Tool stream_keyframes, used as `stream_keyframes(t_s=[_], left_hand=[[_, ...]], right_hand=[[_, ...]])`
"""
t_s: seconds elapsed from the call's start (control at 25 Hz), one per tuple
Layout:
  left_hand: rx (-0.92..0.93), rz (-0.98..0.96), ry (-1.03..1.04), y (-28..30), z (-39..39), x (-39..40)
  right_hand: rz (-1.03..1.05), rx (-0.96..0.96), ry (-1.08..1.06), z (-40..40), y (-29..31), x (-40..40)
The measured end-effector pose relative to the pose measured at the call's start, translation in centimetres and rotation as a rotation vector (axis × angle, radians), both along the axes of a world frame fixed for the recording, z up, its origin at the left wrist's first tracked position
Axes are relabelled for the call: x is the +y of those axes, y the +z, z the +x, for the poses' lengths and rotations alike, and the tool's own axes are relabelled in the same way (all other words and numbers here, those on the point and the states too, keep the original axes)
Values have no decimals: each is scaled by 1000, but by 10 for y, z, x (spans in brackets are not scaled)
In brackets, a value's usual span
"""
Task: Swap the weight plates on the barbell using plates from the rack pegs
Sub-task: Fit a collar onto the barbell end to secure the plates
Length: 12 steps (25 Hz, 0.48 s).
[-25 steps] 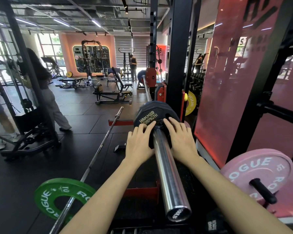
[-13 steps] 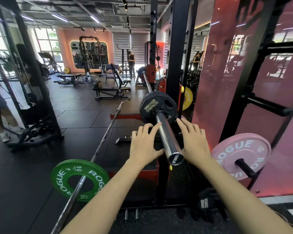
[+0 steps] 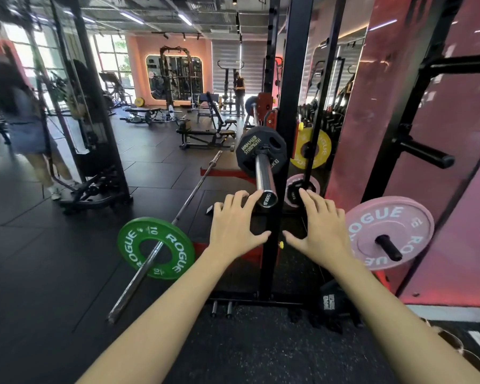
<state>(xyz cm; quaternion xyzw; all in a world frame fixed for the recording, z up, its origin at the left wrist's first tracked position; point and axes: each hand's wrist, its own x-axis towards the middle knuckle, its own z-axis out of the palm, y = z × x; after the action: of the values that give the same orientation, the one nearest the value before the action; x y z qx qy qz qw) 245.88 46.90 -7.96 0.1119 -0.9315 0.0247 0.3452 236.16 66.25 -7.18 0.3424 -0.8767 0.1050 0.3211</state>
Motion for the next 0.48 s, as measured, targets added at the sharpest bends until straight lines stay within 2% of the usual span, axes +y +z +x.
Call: stream_keyframes(t_s=[0.24, 0.48], left_hand=[[-12, -17, 50, 7, 54, 25], [20, -38, 176, 13, 114, -8]], right_hand=[[-37, -17, 44, 52, 3, 12], [-23, -60, 139, 99, 7, -29]])
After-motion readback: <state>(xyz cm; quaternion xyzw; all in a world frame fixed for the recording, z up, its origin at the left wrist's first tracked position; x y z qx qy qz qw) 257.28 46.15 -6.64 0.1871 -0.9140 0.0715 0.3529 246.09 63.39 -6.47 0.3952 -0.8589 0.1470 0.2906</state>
